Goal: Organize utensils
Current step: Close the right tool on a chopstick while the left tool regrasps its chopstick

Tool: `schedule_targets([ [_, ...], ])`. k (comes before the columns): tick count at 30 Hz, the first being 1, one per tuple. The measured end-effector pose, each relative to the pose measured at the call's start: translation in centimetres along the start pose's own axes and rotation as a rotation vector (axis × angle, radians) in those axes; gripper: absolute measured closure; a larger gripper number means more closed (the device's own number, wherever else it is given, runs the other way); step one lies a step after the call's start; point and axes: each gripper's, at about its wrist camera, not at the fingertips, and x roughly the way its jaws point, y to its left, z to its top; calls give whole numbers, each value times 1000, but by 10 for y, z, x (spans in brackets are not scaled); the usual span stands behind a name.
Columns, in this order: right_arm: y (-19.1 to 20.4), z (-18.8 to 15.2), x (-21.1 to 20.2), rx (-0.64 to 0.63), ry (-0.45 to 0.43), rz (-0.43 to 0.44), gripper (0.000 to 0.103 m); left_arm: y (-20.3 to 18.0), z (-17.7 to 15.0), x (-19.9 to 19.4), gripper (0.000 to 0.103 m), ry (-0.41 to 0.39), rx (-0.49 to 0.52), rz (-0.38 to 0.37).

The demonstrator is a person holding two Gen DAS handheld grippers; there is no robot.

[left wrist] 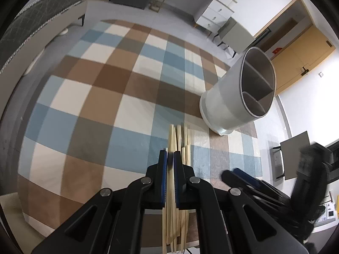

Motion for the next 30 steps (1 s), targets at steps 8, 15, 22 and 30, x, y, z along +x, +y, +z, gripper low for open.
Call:
schedule_targets([
  [8, 25, 18, 45, -71, 127, -63, 76, 20, 4, -14, 102, -26, -35, -29],
  [15, 38, 20, 60, -125, 189, -119, 86, 46, 10, -16, 102, 3, -146, -52],
  [22, 37, 24, 56, -129, 155, -123, 103, 58, 10, -5, 102, 62, -207, -35],
  [30, 16, 25, 30, -52, 68, -50, 103, 61, 5, 9, 94, 117, -217, 11],
])
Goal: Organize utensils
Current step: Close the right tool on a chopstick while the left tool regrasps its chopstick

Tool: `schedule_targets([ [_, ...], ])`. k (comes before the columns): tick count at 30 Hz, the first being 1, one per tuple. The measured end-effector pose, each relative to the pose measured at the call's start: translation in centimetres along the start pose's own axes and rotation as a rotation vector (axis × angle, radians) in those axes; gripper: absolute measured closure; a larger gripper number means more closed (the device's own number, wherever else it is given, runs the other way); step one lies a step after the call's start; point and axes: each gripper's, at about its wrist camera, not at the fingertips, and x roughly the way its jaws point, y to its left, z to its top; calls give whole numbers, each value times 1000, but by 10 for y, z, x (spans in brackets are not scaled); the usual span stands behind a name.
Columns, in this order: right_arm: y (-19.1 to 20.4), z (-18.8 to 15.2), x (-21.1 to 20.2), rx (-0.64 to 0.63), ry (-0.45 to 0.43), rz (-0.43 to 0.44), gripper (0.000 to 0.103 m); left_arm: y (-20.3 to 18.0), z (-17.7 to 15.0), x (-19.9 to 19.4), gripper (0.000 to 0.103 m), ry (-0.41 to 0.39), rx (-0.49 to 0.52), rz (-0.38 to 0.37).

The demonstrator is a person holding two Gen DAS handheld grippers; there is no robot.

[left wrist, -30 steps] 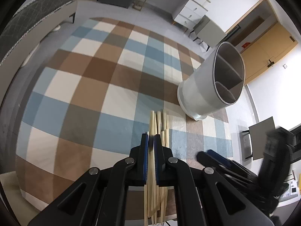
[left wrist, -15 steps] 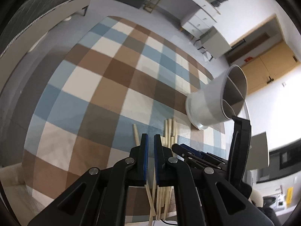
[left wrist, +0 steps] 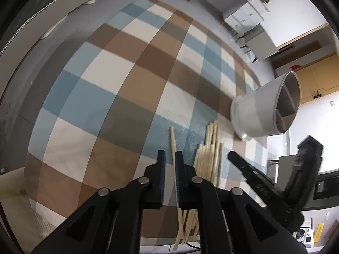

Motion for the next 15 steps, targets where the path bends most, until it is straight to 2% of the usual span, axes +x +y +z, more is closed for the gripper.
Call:
schedule_targets([
  [6, -11, -2, 2, 28, 9, 12, 103, 4, -3, 12, 80, 32, -28, 47],
  [11, -11, -3, -1, -36, 17, -10, 101, 3, -2, 14, 80, 31, -26, 73],
  [15, -7, -2, 7, -72, 55, -10, 99, 2, -2, 17, 79, 46, -25, 70],
])
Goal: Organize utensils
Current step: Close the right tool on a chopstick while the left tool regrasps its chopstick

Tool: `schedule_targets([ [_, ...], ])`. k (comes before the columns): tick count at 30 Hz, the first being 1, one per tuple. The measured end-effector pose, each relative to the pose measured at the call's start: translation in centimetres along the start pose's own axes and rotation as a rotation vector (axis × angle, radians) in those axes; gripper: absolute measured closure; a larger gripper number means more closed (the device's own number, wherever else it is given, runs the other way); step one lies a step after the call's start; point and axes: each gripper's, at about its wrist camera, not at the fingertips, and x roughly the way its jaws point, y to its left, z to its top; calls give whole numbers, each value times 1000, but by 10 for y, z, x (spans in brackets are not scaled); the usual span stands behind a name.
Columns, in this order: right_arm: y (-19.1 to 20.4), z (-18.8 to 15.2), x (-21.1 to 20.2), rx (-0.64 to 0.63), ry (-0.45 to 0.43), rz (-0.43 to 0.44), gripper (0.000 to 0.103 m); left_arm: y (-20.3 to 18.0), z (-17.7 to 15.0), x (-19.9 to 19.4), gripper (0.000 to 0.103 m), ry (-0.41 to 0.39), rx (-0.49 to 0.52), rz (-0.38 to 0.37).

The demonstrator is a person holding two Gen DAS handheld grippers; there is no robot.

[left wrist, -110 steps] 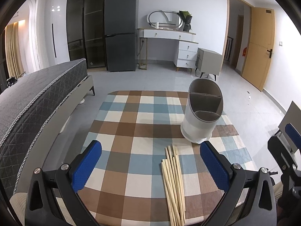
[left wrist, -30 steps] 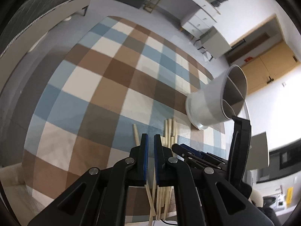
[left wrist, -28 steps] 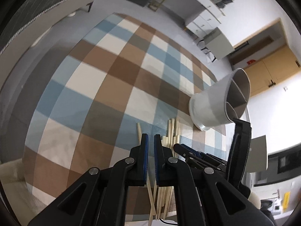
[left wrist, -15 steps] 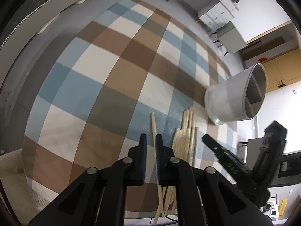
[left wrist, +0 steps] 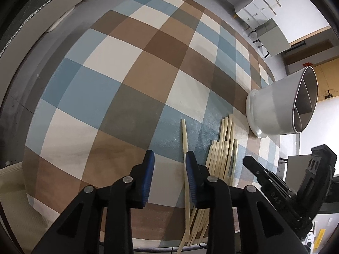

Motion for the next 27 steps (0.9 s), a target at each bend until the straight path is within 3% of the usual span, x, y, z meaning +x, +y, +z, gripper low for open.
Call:
schedule_targets([
  [3, 7, 3, 12, -51, 47, -47, 86, 0, 1, -1, 78, -3, 4, 5],
  [7, 20, 7, 21, -157, 62, -135, 84, 2, 2, -3, 69, -8, -11, 5],
  [12, 34, 14, 27, -232, 62, -218, 83, 4, 3, -2, 69, -11, -16, 20],
  [14, 35, 17, 27, -223, 53, -216, 83, 4, 4, -1, 69, -11, -14, 34],
  [17, 31, 19, 27, -200, 27, -198, 96, 5, 5, 3, 68, -4, -18, 53],
  [24, 1, 12, -2, -43, -97, -63, 97, -11, 7, 17, 68, 23, 29, 59],
  [27, -9, 9, -26, 6, -189, -5, 97, -17, 8, 27, 68, 42, 39, 83],
])
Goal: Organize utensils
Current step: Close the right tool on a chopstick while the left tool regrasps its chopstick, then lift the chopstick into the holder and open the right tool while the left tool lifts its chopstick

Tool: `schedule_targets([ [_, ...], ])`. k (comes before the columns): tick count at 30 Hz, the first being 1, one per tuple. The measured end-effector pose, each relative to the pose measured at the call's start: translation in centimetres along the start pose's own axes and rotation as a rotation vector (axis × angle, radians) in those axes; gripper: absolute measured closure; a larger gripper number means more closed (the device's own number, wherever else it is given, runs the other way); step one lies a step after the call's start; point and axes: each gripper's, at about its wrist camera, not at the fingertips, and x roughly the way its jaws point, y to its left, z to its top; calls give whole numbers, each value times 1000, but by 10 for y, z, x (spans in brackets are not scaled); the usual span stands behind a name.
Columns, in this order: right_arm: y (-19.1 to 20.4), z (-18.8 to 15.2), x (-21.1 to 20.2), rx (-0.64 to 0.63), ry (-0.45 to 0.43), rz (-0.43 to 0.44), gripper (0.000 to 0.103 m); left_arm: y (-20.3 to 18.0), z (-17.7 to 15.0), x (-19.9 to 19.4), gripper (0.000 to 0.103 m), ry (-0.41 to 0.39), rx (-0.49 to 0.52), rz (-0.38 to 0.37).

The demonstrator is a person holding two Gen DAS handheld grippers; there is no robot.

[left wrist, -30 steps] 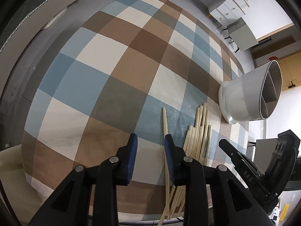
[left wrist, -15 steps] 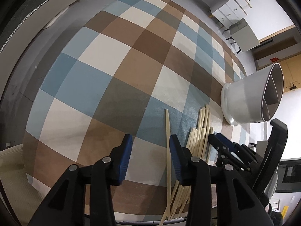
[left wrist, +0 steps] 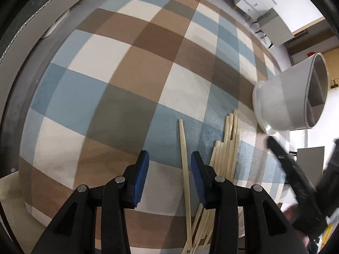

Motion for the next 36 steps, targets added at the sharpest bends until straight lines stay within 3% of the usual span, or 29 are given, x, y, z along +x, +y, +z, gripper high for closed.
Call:
schedule_targets([
  [2, -3, -3, -14, 28, -61, 25, 97, -2, 0, 8, 69, 22, -6, 19],
  [4, -2, -4, -27, 62, -125, 42, 97, -10, 1, 7, 53, -3, 18, 31],
  [5, -5, -6, -34, 79, -151, 54, 97, -16, 1, 9, 51, -3, 49, 45],
  [11, -5, 0, -56, 87, -270, 83, 97, -55, -10, 28, 49, 4, 213, 311],
  [14, -7, 0, -67, 102, -326, 93, 97, -55, -10, 28, 60, 16, 161, 305],
  [15, -10, 0, -70, 112, -340, 97, 97, -57, -9, 28, 73, 16, 157, 306],
  [16, -14, -2, -77, 123, -351, 100, 97, -59, -9, 28, 94, 15, 160, 304],
  [17, -17, -2, -80, 136, -360, 105, 97, -62, -9, 29, 100, 22, 162, 298],
  [19, -24, -5, -86, 149, -371, 113, 97, -64, -9, 31, 101, 24, 144, 303],
  [24, -27, -10, -104, 135, -413, 109, 97, -55, -10, 24, 101, 12, 90, 225],
  [27, -31, -14, -107, 146, -420, 108, 97, -52, -16, 6, 101, -56, 82, 175],
  [36, -18, -27, -119, 112, -448, 80, 98, -62, -39, -77, 101, -371, 193, 65],
])
